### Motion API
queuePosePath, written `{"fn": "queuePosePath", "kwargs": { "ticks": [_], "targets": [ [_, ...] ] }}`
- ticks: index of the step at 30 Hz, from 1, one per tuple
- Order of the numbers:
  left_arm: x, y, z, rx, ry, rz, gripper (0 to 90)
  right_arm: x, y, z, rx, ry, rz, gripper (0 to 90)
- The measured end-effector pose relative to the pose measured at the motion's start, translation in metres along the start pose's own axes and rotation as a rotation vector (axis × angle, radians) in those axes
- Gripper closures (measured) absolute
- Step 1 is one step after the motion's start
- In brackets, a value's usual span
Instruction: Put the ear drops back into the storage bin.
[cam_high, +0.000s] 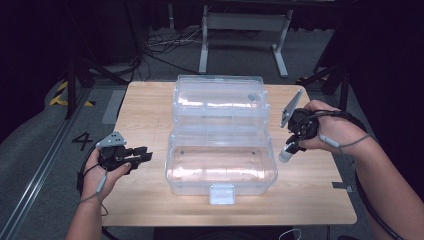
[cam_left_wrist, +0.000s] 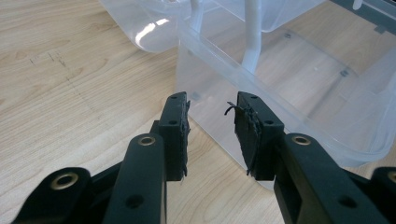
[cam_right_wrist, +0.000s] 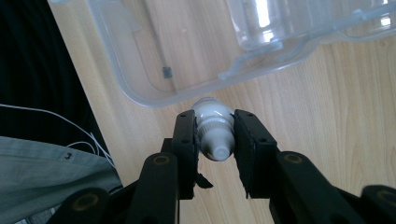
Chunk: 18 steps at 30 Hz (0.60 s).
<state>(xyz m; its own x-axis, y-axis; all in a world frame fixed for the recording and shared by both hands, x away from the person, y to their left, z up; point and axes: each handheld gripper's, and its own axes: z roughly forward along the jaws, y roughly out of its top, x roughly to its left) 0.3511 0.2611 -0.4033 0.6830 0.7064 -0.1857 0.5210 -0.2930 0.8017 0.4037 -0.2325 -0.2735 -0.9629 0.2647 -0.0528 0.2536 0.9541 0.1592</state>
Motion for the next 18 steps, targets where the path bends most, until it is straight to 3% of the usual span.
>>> {"fn": "queuePosePath", "kwargs": {
  "ticks": [10, 18],
  "targets": [
    [0.0, 0.0, 0.001, 0.003, 0.0, 0.001, 64.7, 0.02, 0.014, -0.004, -0.004, 0.022, -0.064, 71.0],
    [0.001, 0.0, 0.001, 0.003, -0.003, 0.003, 64.6, 0.028, 0.024, 0.002, 0.004, 0.038, -0.114, 71.0]
  ]
}}
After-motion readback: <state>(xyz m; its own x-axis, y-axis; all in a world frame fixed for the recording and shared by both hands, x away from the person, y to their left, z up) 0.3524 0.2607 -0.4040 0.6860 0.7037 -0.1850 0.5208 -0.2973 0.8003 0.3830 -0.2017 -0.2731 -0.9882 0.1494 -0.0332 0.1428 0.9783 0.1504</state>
